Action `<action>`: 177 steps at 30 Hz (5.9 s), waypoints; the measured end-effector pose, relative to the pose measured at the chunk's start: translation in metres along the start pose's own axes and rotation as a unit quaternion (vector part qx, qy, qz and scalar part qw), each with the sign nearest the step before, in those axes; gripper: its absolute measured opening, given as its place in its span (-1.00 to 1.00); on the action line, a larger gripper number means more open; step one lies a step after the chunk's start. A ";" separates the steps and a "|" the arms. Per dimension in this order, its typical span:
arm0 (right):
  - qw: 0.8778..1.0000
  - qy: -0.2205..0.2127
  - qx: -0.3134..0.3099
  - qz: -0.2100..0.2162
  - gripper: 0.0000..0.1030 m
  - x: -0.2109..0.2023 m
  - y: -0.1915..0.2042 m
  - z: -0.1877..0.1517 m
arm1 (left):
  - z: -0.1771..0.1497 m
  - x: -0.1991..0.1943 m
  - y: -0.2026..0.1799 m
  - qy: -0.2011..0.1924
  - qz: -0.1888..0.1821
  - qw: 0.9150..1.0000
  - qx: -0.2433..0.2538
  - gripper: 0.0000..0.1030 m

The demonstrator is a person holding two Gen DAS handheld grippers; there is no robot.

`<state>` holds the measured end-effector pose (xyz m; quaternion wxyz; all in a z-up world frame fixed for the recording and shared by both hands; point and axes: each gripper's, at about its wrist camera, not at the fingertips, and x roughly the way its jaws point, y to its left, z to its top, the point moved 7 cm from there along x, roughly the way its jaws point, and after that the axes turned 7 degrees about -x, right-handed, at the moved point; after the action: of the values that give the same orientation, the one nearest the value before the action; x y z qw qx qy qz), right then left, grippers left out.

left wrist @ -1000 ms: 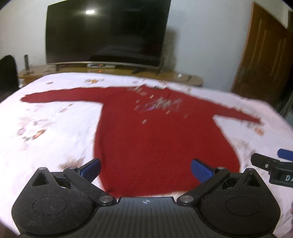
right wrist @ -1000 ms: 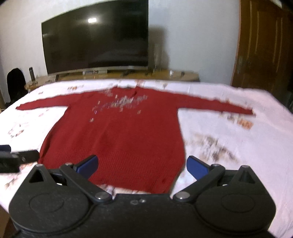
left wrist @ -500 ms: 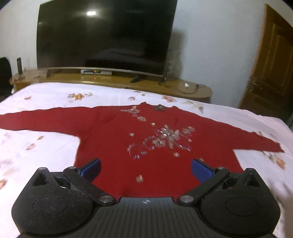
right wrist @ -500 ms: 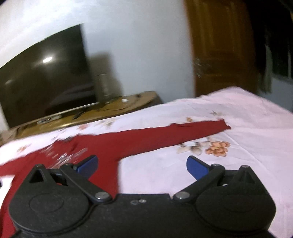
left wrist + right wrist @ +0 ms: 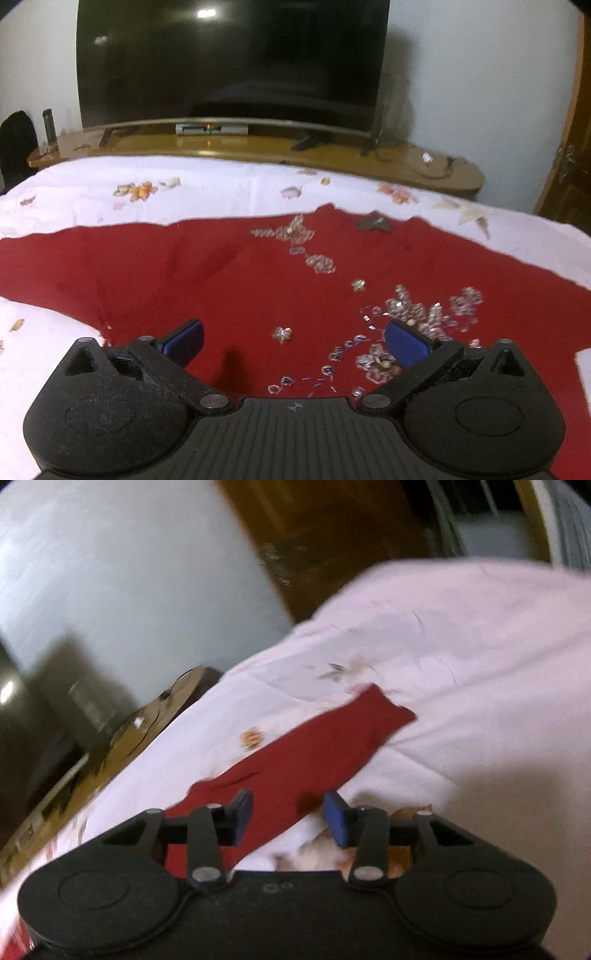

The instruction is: Fold small clothes

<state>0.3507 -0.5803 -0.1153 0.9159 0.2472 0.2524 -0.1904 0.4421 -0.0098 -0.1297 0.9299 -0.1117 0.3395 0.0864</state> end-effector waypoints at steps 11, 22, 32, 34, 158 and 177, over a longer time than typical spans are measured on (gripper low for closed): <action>0.998 0.025 0.058 0.002 -0.62 0.049 -0.026 0.004 | -0.008 0.014 0.025 0.027 0.019 0.999 -0.005 1.00; 0.995 -0.041 -0.093 0.018 -0.87 0.013 0.078 0.020 | 0.007 0.008 0.079 0.020 0.031 0.999 0.001 1.00; 0.953 -0.032 -0.257 0.155 -0.87 -0.034 0.312 -0.078 | 0.016 0.002 0.131 0.000 0.011 1.000 -0.016 1.00; 0.941 -0.018 -0.290 0.175 -0.87 -0.036 0.350 -0.109 | 0.018 0.001 0.142 0.000 0.010 1.000 -0.021 1.00; 0.957 0.071 -0.214 0.181 -0.30 0.007 0.244 -0.112 | 0.049 0.066 0.128 -0.003 -0.160 0.982 -0.098 0.58; 0.951 0.111 -0.213 0.193 -0.88 0.100 0.270 -0.107 | 0.050 0.116 0.100 0.021 -0.101 0.994 -0.026 -0.88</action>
<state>0.5196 -0.3264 -0.1549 0.9326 0.1100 0.3349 0.0770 0.5364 0.1095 -0.1833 0.9235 -0.1713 0.3433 -0.0019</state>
